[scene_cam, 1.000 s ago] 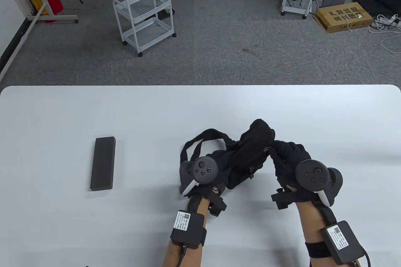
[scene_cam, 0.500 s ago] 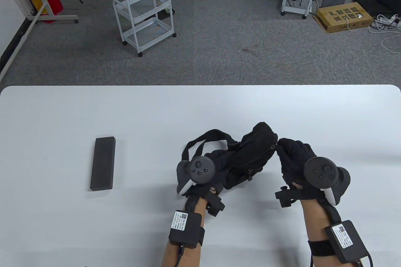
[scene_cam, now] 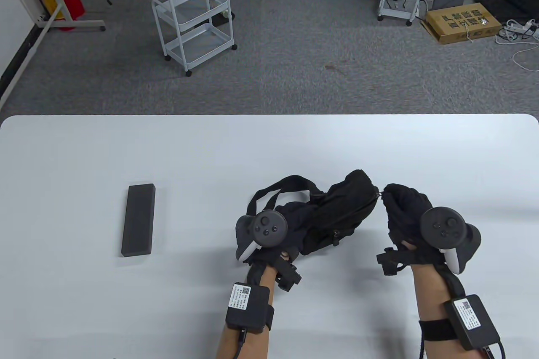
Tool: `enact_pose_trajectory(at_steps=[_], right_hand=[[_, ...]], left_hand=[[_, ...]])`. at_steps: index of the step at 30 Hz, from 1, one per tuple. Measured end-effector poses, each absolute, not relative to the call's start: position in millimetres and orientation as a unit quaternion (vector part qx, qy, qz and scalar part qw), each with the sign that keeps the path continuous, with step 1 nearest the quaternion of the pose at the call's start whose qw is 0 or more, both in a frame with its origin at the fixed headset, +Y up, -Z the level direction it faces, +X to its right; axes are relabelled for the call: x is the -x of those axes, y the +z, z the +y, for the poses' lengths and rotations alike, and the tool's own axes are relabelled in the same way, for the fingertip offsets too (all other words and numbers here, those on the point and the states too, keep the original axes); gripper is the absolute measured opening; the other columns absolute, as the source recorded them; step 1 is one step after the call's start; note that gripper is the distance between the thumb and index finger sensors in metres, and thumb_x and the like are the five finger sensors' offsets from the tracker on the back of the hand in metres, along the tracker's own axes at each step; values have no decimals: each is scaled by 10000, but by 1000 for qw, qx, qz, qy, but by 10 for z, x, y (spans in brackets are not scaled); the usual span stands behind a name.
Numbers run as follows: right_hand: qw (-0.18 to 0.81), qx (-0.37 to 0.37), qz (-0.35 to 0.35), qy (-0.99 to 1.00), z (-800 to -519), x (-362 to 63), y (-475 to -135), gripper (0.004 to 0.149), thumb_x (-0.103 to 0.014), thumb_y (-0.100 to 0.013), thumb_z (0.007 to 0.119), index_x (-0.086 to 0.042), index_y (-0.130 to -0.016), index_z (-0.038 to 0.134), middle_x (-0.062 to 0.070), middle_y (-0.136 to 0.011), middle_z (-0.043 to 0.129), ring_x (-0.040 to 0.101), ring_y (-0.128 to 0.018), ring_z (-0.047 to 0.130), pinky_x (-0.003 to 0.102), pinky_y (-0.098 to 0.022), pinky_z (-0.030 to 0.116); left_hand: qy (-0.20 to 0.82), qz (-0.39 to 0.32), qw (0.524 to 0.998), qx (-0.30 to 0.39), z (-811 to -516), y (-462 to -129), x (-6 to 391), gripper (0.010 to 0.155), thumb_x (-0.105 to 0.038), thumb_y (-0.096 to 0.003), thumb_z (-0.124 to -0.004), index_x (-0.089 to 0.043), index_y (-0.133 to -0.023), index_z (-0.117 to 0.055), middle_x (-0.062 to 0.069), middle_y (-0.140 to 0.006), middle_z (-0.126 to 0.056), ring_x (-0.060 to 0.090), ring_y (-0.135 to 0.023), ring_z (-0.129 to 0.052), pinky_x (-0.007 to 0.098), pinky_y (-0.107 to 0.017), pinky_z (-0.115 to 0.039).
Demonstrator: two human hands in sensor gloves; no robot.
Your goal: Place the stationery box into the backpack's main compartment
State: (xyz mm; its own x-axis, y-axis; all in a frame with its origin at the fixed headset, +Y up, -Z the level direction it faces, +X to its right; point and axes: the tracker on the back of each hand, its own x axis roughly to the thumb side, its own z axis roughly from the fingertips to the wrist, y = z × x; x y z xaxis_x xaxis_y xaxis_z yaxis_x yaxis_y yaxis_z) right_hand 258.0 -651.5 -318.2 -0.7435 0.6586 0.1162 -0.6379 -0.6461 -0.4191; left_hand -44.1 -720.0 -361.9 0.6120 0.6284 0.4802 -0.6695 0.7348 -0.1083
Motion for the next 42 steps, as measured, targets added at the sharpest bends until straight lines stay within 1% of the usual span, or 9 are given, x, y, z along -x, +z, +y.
enact_pose_trajectory(at_steps=[16,20,27,31,34,36,39,42], right_hand=[[374,53,-206,903,-6648,-2708,-3298,390,-318,-552,762,-117,-885,770,72,-692,851,354,-697,855,620,-655,647],[401,59,-190,894,-6681,-2730,-3335,391,-316,-552,762,-115,-887,769,74,-693,851,357,-696,855,621,-652,647],[408,72,-177,893,-6737,-2768,-3398,390,-316,-553,762,-116,-888,770,74,-696,851,360,-699,854,622,-654,645],[400,87,-161,898,-6834,-2778,-3474,391,-315,-553,759,-114,-888,771,74,-696,852,360,-698,854,623,-652,646],[365,89,-150,915,-6944,-2773,-3528,392,-318,-553,755,-118,-890,770,72,-699,852,358,-700,856,621,-653,649],[375,84,-150,911,-6946,-2785,-3525,394,-322,-553,755,-125,-894,768,68,-708,852,357,-711,856,618,-660,648],[427,70,-159,888,-6865,-2819,-3474,426,-347,-558,747,-143,-931,745,77,-790,834,382,-793,826,626,-684,626],[462,45,-165,870,-6811,-2862,-3407,531,-403,-566,708,-134,-1022,662,123,-945,749,454,-911,738,656,-707,579]], left_hand=[[358,-269,893,-37,-7209,-3608,392,461,-238,-493,-725,-251,-947,-802,80,-979,-726,348,-775,-747,594,-571,-761],[358,-272,893,-38,-7211,-3604,384,459,-237,-492,-725,-257,-944,-805,76,-978,-728,348,-775,-747,597,-571,-762],[363,-277,889,-41,-7205,-3599,376,457,-237,-489,-727,-260,-937,-812,72,-976,-731,345,-776,-748,598,-571,-765],[367,-281,886,-41,-7206,-3598,370,455,-237,-487,-730,-265,-932,-817,58,-975,-735,344,-775,-749,599,-570,-765],[357,-280,890,-33,-7231,-3599,350,457,-235,-488,-730,-255,-936,-817,62,-974,-735,347,-773,-749,600,-569,-766],[356,-276,892,-33,-7229,-3602,354,457,-239,-491,-724,-260,-939,-810,68,-974,-733,344,-772,-751,595,-569,-770],[389,-260,883,-42,-7196,-3616,424,461,-240,-496,-718,-243,-950,-798,83,-974,-728,346,-766,-755,594,-560,-776],[432,-245,867,-53,-7146,-3625,528,463,-236,-500,-716,-226,-957,-794,99,-971,-730,350,-759,-760,596,-549,-781]])
